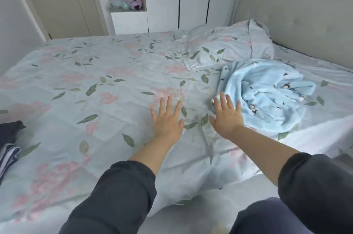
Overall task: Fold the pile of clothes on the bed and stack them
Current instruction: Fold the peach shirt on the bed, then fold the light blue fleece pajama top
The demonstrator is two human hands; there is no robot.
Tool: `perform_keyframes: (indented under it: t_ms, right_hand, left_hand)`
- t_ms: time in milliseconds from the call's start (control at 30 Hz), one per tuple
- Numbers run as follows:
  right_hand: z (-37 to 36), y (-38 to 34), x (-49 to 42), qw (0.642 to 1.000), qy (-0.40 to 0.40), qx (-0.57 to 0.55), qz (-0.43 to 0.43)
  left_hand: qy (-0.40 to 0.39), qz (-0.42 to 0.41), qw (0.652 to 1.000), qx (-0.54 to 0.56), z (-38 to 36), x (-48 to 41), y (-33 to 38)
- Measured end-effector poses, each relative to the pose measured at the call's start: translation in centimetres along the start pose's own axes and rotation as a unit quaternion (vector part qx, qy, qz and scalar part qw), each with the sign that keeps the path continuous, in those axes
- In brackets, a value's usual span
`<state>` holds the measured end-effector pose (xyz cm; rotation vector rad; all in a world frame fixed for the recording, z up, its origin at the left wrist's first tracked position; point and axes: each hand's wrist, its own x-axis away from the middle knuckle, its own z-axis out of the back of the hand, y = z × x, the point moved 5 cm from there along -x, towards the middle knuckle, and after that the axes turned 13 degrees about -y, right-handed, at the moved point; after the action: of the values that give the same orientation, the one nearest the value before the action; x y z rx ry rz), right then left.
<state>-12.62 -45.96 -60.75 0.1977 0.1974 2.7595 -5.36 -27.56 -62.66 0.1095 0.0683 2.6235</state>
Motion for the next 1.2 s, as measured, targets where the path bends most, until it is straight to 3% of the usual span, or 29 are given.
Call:
perform_keyframes:
  t_ms: [167, 333, 433, 567, 633, 733, 800, 833, 900, 967, 1033, 1133, 1200]
  right_hand:
    - [-4.3, 5.7, -1.0, 0.996, -0.058, -0.031, -0.061]
    - [-7.7, 9.7, -3.1, 0.971, -0.093, -0.162, -0.152]
    - [-8.8, 11.4, -4.4, 0.936, -0.059, -0.262, -0.228]
    - [-8.0, 12.2, -5.7, 0.930, -0.040, -0.267, -0.250]
    - [-6.5, 10.5, -5.7, 0.927, -0.018, -0.310, -0.210]
    - [-2.9, 2.4, -4.5, 0.936, 0.097, -0.338, 0.031]
    - [-1.1, -2.2, -3.0, 0.926, 0.178, -0.294, 0.154]
    - [-0.7, -3.0, -2.9, 0.927, 0.215, -0.257, 0.169]
    - [-0.7, -1.9, -4.5, 0.943, 0.239, -0.201, 0.116]
    - [-1.6, 2.0, -7.4, 0.966, 0.162, -0.202, -0.008]
    - [-3.0, 6.6, -9.6, 0.968, 0.060, -0.215, -0.118]
    - [-5.8, 12.0, -11.0, 0.924, -0.053, -0.330, -0.186]
    - [-6.8, 13.1, -11.5, 0.892, -0.056, -0.412, -0.179]
  left_hand:
    - [-0.095, 0.008, 0.995, 0.011, -6.7, -0.4, 1.5]
    - [-0.084, 0.018, 0.996, 0.023, -8.7, -1.1, 1.3]
    - [-0.076, 0.013, 0.997, 0.027, -8.7, -1.7, 1.3]
    - [-0.063, 0.010, 0.997, 0.036, -8.8, -2.0, 1.4]
    - [-0.041, 0.009, 0.998, 0.055, -8.6, -1.9, 1.2]
    - [0.028, 0.010, 0.989, 0.143, -7.8, -1.6, 0.9]
    - [0.068, 0.016, 0.977, 0.203, -7.3, -1.4, 0.6]
    - [0.075, 0.019, 0.974, 0.215, -7.2, -1.3, 0.5]
    - [0.067, 0.021, 0.977, 0.200, -7.2, -1.2, 0.6]
    - [0.044, 0.023, 0.984, 0.170, -7.5, -1.4, 0.6]
    - [0.022, 0.025, 0.989, 0.146, -7.7, -1.6, 0.7]
    - [0.000, 0.028, 0.992, 0.122, -8.0, -1.7, 0.8]
    - [-0.003, 0.033, 0.993, 0.112, -8.1, -1.8, 0.7]
